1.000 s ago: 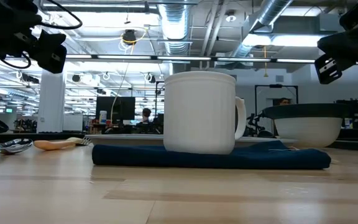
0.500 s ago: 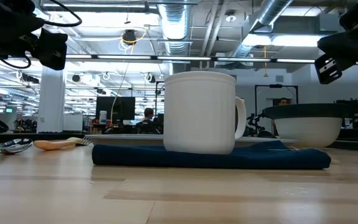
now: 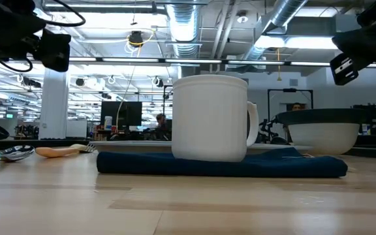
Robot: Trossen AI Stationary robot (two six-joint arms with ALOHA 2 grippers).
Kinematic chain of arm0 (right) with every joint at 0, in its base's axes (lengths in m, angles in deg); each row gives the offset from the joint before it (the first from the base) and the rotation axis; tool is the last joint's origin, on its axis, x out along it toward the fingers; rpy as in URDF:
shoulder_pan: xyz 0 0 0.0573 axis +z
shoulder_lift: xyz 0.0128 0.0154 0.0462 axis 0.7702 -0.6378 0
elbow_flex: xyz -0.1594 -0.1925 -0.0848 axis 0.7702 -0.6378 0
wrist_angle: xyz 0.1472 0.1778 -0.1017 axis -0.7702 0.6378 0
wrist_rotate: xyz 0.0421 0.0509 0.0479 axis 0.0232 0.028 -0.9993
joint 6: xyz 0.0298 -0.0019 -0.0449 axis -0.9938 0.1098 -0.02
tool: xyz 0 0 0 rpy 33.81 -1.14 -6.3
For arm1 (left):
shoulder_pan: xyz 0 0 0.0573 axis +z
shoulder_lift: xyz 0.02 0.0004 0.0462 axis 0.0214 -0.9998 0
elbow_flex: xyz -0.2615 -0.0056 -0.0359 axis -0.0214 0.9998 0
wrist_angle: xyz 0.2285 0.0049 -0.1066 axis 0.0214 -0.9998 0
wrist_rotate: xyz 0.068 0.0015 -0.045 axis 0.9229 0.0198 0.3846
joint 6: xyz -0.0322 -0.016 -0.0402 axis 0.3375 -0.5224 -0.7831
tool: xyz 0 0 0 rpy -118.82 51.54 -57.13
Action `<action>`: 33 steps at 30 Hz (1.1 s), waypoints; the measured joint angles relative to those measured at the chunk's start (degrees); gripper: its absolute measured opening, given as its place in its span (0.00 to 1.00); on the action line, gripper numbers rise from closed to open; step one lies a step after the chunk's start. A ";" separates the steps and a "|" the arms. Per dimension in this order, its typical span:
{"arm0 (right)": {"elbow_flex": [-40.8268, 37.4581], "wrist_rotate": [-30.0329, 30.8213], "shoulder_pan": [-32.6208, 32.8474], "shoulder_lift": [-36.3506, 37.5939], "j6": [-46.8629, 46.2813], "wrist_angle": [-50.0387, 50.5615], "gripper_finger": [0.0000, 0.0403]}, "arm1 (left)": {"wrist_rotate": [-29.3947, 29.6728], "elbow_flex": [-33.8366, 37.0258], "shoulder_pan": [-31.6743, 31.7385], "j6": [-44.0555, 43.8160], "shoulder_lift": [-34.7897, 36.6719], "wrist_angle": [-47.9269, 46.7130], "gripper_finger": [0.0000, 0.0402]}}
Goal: Set up tray
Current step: Put the white mug on the top left of the gray tray
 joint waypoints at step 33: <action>0.37 3.09 -3.62 0.04 26.85 -32.13 0.03 | 11.90 0.00 0.02 2.43 -0.01 3.20 0.48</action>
